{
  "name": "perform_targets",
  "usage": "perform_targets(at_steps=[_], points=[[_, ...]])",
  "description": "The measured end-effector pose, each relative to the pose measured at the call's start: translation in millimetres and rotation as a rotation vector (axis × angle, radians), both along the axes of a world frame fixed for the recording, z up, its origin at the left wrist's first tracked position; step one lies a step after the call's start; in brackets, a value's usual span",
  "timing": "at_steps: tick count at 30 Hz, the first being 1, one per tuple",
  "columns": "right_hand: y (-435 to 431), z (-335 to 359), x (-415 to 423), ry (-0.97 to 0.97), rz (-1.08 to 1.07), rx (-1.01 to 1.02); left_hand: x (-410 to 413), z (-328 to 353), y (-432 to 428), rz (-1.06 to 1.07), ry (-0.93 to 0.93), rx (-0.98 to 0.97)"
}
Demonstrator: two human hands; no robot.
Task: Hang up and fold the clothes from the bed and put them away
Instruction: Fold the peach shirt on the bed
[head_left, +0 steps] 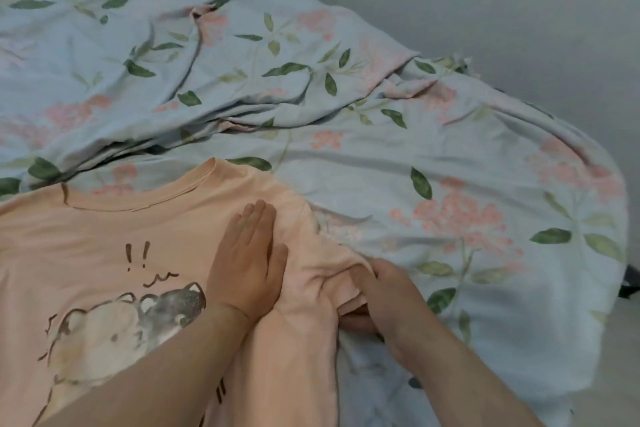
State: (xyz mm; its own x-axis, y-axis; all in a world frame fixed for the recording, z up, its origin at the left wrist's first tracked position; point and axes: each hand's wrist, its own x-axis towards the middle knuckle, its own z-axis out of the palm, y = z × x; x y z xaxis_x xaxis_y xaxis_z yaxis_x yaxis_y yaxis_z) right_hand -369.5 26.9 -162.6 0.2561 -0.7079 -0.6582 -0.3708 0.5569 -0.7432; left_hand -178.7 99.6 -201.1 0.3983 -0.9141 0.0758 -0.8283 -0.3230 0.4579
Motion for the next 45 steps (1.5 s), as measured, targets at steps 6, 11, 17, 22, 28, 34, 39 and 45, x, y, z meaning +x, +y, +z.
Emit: perform_targets(at_steps=[6,11,17,22,28,34,39,45], points=[[-52.4,0.0,-19.6,-0.114,-0.313,-0.085,-2.5,-2.8,-6.1,-0.074,-0.178,0.18],[-57.2,6.5,-20.4,-0.171,-0.375,0.225,-2.5,-5.1,-8.1,-0.073,-0.209,0.264],[-57.3,6.5,7.5,0.167,0.148,0.204,-3.3,-4.3,-8.0,-0.064,-0.199,0.253],[-72.8,-8.5,3.2,-0.505,-0.451,0.293,-3.4,-4.5,-9.0,-0.059,-0.191,0.254],[-70.3,-4.5,-11.3,-0.704,-0.614,0.324,-2.1,-8.7,-8.6,-0.058,-0.177,0.239],[-31.3,11.5,-14.3,-0.491,-0.719,0.316,-2.4,-6.9,-7.5,-0.05,-0.167,0.247],[2.3,12.1,-2.1,-0.295,-0.45,0.32,-3.7,-5.8,-8.4,-0.048,-0.156,0.254],[7.3,2.0,-15.4,-0.244,-0.404,0.267,-2.6,-5.6,-8.4,-0.051,-0.157,0.241]])
